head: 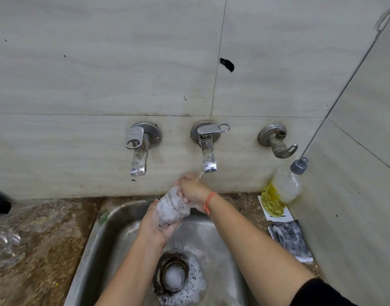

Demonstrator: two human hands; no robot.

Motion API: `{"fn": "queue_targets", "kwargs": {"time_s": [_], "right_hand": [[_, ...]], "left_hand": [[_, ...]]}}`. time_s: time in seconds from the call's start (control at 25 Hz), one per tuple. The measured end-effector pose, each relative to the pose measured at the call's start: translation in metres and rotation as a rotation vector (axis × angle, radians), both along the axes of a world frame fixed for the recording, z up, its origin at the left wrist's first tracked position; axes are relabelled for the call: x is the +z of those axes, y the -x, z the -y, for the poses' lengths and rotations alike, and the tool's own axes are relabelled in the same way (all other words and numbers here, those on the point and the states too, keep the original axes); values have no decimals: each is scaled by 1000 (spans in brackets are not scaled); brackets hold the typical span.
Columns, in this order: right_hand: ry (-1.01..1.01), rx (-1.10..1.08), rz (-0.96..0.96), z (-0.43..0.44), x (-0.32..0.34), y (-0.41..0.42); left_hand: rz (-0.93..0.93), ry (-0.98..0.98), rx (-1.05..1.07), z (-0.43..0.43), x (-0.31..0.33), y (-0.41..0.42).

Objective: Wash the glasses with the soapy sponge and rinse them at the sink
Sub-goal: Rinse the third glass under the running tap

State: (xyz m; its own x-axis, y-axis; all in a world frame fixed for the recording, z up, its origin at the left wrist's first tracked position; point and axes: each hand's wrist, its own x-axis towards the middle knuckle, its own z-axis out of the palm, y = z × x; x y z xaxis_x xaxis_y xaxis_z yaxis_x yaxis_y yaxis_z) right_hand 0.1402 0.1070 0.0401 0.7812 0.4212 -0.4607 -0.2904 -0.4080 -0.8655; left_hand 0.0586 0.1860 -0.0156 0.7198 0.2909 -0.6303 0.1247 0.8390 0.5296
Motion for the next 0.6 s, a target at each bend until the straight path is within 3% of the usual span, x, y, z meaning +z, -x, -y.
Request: {"fn": "queue_targets", "kwargs": {"time_s": [0.12,0.24,0.36,0.6], "right_hand": [[-113,-188,105,-5,-2,1],[-102,-295,174,-15,1,3],[-269,-398,-42,-19,4,8],[-480,-381,-493,-9,7,11]], "left_hand": [[-13,30,13,-1,-1,-4],[-15,1,-17,4,1,-3],[-37,60,9,7,3,-3],[-52,45,28,9,8,-5]]}}
